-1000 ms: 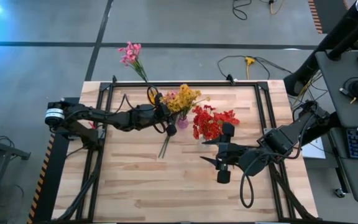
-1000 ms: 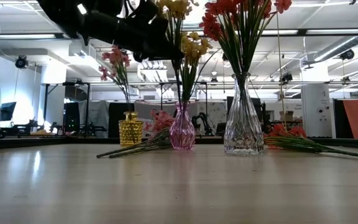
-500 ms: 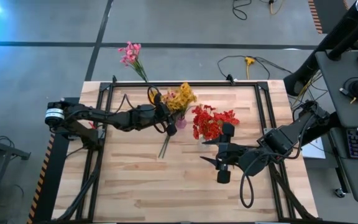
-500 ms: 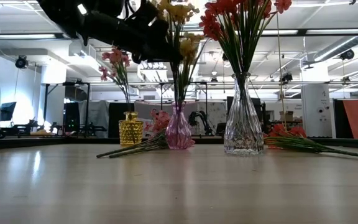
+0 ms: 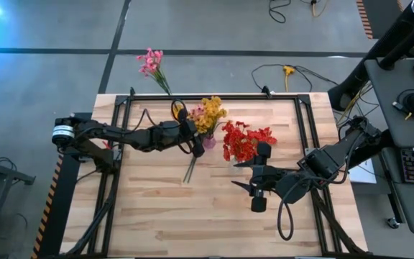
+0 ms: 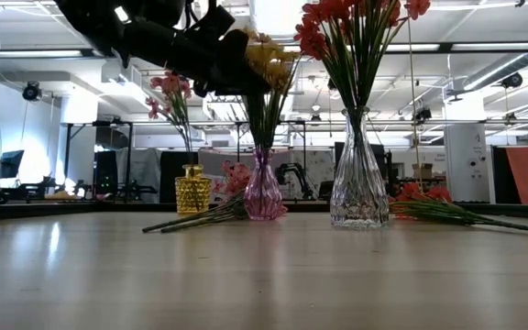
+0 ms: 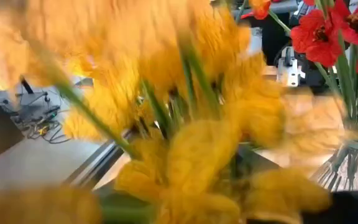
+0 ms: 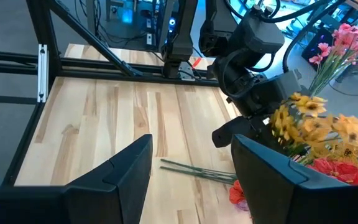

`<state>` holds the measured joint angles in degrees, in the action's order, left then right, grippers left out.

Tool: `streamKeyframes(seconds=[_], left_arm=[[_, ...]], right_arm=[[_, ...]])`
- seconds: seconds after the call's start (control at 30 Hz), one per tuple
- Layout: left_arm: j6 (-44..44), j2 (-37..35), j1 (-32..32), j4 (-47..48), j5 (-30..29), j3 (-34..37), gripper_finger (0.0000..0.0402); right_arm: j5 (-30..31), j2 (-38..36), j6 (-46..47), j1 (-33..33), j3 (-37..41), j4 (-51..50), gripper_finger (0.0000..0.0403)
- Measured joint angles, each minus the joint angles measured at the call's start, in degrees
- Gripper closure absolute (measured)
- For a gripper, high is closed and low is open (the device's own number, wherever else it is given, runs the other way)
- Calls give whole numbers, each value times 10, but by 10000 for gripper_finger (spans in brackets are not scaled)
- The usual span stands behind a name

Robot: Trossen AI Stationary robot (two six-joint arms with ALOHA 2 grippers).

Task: Sort flowers into vase by color
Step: Put the yellow flowers into the violet vase

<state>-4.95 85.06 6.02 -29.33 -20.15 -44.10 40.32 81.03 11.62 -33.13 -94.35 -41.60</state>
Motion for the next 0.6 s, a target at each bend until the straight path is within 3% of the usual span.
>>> streamKeyframes(seconds=[0.3, 0.6], left_arm=[[17, -12, -10, 67, 0, 0, 186], [32, -34, -10, 153, 0, 0, 163]], right_arm=[[-3, 0, 0, 0, 0, 0, 190], [-3, 0, 21, 0, 0, -1, 190]])
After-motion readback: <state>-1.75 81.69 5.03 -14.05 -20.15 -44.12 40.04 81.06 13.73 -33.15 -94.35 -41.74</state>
